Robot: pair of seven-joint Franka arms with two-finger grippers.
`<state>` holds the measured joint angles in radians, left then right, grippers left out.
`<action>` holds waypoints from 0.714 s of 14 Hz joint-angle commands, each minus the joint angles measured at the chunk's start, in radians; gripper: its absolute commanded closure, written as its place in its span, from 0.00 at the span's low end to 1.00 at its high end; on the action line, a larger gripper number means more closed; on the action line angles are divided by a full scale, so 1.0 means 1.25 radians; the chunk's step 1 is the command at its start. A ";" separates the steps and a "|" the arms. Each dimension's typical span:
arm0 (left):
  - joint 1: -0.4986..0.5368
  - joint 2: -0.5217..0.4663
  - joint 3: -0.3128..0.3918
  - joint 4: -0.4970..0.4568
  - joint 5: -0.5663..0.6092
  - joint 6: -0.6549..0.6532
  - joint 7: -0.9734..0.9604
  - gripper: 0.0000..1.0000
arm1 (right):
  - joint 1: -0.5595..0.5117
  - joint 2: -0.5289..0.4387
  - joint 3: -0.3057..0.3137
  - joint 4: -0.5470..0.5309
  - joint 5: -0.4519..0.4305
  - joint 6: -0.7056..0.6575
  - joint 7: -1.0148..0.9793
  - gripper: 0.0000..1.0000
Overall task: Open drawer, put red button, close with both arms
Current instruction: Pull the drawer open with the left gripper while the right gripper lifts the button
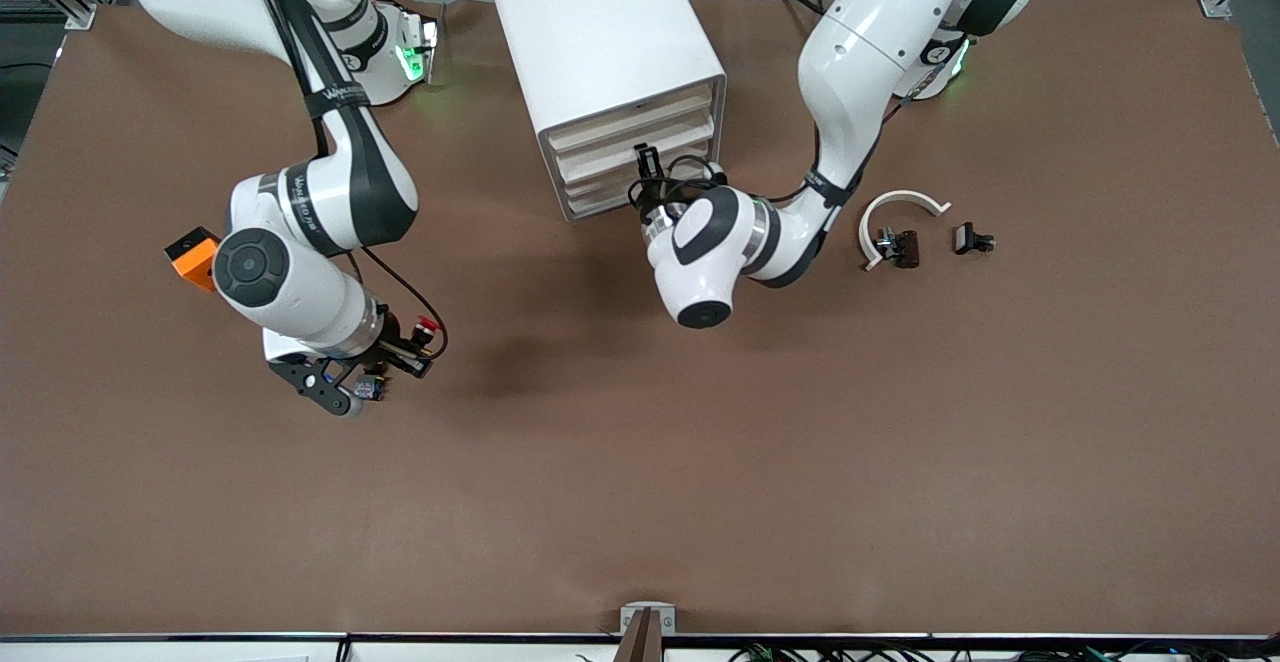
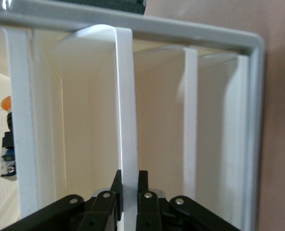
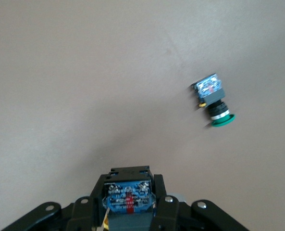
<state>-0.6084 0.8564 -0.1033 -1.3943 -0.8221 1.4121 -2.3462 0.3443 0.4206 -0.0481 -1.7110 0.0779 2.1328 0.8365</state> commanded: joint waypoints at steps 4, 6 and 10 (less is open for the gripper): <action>0.098 0.014 0.040 0.070 0.006 0.032 0.009 1.00 | 0.068 -0.006 -0.007 0.040 0.011 -0.009 0.123 1.00; 0.129 0.012 0.040 0.086 0.004 0.034 0.013 1.00 | 0.094 0.000 -0.007 0.059 0.011 -0.009 0.160 1.00; 0.166 0.011 0.038 0.110 0.004 0.034 0.017 0.90 | 0.140 0.008 -0.007 0.088 0.011 -0.009 0.240 1.00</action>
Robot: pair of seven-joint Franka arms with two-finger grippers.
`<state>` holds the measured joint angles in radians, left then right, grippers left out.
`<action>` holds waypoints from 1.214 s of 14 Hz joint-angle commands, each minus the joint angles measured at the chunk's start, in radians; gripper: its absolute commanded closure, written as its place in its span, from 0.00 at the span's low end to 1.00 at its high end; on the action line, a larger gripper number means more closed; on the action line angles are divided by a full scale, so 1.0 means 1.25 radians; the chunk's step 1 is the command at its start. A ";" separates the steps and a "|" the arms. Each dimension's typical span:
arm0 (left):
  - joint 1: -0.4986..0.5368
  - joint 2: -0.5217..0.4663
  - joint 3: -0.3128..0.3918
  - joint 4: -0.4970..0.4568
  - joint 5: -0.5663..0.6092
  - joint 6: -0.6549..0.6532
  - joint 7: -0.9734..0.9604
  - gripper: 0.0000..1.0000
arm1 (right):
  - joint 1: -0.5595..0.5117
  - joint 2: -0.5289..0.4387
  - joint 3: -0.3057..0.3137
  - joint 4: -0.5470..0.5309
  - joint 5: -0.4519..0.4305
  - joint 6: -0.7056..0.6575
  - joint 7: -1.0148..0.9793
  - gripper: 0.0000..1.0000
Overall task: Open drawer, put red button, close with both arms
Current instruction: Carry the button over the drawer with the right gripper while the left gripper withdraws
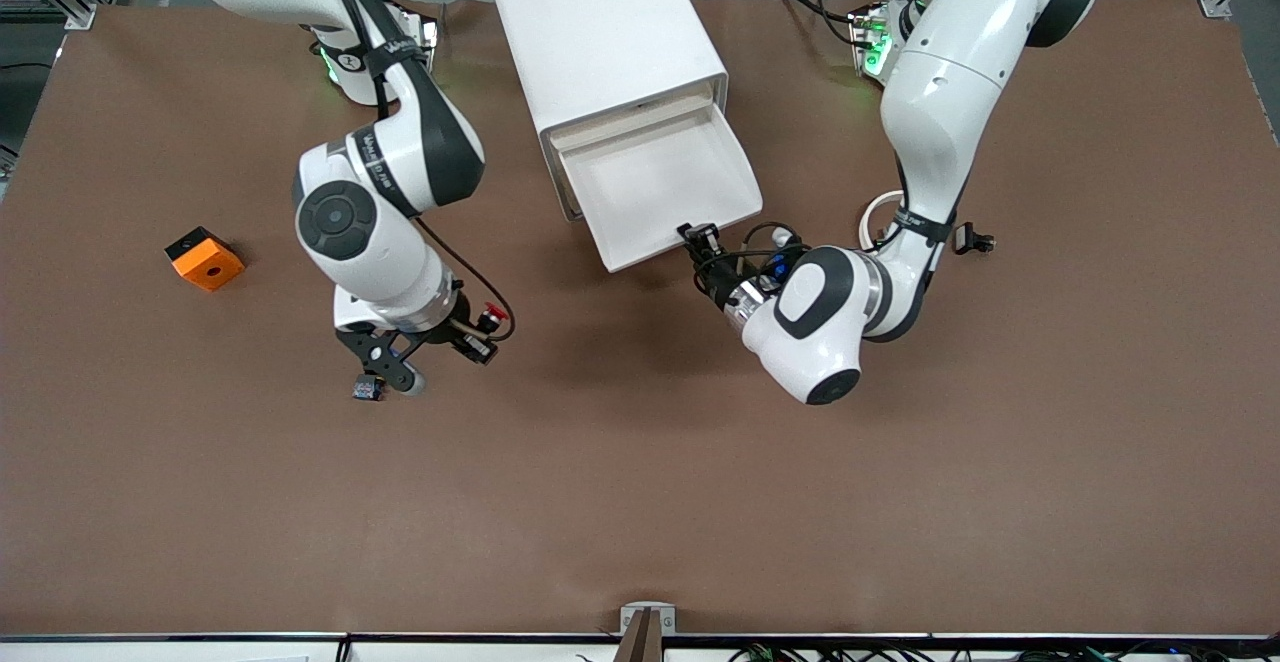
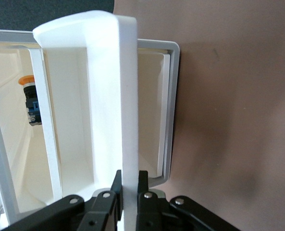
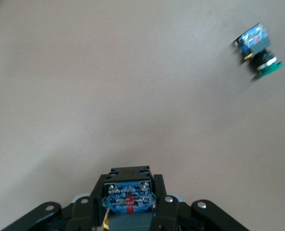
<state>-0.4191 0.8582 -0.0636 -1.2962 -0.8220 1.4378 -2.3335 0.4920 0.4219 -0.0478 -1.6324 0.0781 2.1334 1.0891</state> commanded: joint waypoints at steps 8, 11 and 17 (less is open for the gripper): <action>0.051 -0.037 0.016 0.051 0.032 0.012 0.065 0.00 | 0.168 0.013 -0.008 0.046 0.010 -0.018 0.238 1.00; 0.069 -0.083 0.049 0.060 0.061 0.012 0.181 0.00 | 0.227 0.027 -0.008 0.051 0.005 -0.017 0.321 1.00; 0.150 -0.209 0.108 0.059 0.062 0.012 0.329 0.00 | 0.325 0.040 -0.010 0.066 -0.002 -0.018 0.459 1.00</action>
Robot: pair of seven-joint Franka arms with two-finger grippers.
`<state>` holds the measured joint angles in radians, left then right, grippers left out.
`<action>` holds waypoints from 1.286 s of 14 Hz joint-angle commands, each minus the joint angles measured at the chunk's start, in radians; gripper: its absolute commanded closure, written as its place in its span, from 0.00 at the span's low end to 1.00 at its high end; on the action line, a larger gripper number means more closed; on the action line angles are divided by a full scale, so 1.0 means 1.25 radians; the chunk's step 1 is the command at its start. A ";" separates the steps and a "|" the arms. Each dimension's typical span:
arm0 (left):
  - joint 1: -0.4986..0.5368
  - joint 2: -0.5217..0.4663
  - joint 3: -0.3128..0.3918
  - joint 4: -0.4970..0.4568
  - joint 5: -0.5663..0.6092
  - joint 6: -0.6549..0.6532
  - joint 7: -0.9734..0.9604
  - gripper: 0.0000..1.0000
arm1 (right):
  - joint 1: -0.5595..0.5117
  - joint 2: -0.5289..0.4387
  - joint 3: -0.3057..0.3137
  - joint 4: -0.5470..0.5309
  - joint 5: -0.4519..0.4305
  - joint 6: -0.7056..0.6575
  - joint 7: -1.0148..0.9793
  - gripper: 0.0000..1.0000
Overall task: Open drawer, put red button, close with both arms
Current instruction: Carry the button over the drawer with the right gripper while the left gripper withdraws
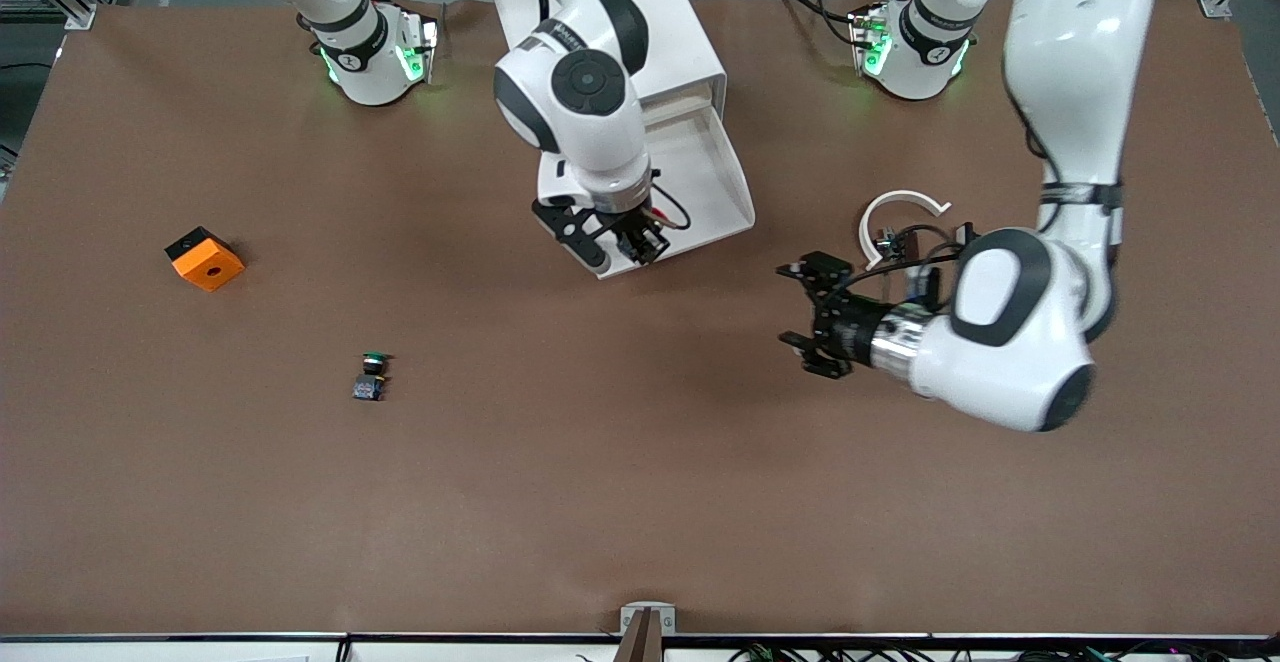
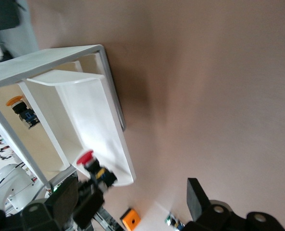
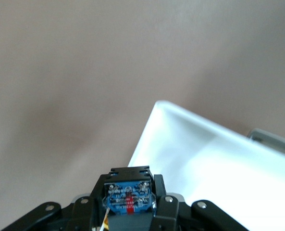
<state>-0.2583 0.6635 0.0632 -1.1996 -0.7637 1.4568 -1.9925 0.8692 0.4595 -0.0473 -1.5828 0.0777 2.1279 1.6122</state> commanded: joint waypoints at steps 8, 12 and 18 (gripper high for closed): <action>0.019 -0.150 0.000 -0.097 0.322 -0.040 0.384 0.00 | 0.085 0.056 -0.011 0.026 -0.018 -0.016 0.099 1.00; 0.009 -0.160 -0.003 -0.145 0.401 -0.032 0.457 0.00 | 0.099 0.058 -0.011 0.026 -0.016 -0.016 0.129 0.51; -0.007 -0.213 -0.097 -0.354 0.492 0.258 0.496 0.00 | 0.066 0.057 -0.012 0.095 -0.012 -0.075 0.092 0.00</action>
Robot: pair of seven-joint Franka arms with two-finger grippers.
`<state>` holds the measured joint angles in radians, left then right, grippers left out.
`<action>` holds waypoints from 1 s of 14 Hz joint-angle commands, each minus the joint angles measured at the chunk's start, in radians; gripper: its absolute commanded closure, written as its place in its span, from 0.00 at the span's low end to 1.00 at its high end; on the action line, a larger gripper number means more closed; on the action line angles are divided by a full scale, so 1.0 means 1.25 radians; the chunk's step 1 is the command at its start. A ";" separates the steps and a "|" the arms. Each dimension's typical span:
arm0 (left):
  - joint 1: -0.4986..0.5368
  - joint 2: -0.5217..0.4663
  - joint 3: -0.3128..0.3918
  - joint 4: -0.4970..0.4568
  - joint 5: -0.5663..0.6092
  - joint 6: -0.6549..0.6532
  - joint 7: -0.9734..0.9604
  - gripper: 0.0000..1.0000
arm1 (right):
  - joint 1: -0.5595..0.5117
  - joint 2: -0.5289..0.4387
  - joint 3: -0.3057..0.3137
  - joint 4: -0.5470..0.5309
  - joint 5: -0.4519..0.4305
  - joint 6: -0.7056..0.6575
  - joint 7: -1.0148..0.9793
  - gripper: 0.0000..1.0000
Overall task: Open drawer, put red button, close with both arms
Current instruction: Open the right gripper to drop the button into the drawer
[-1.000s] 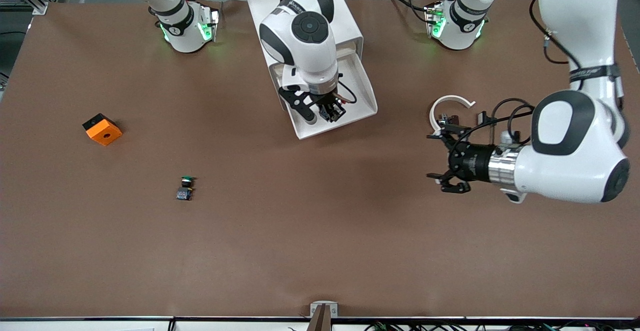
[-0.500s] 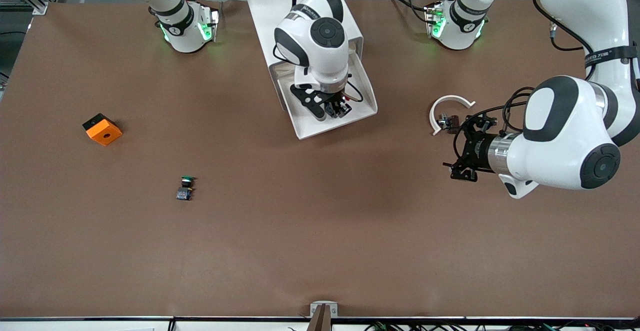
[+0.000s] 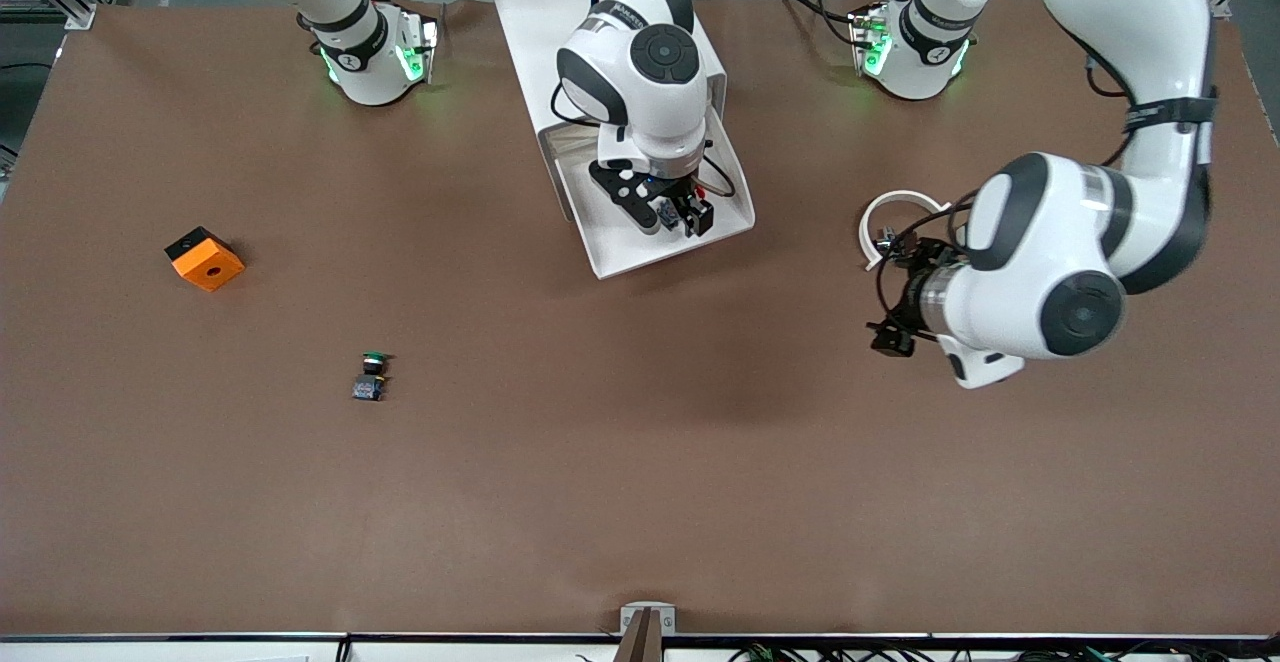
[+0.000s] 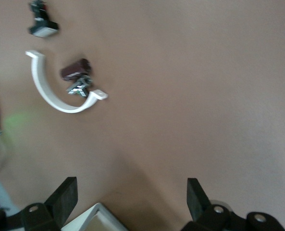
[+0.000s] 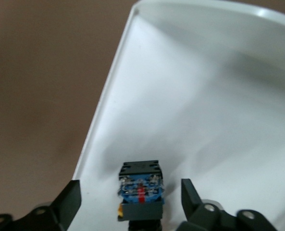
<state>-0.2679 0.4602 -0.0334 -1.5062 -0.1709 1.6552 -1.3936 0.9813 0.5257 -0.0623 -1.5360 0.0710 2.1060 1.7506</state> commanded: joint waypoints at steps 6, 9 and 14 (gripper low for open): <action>-0.018 -0.009 -0.109 -0.166 0.068 0.278 0.081 0.00 | -0.188 -0.012 0.002 0.195 0.001 -0.293 -0.416 0.00; -0.024 -0.005 -0.152 -0.171 0.068 0.282 0.141 0.00 | -0.294 -0.062 -0.003 0.197 0.001 -0.341 -0.613 0.00; -0.094 -0.013 -0.189 -0.236 0.068 0.335 0.147 0.00 | -0.504 -0.133 -0.008 0.197 -0.011 -0.482 -0.996 0.00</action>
<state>-0.3593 0.4641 -0.2562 -1.7424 -0.1040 2.0134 -1.2304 0.4347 0.4040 -0.0919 -1.2782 0.0674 1.5500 0.6414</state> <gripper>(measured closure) 0.000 0.000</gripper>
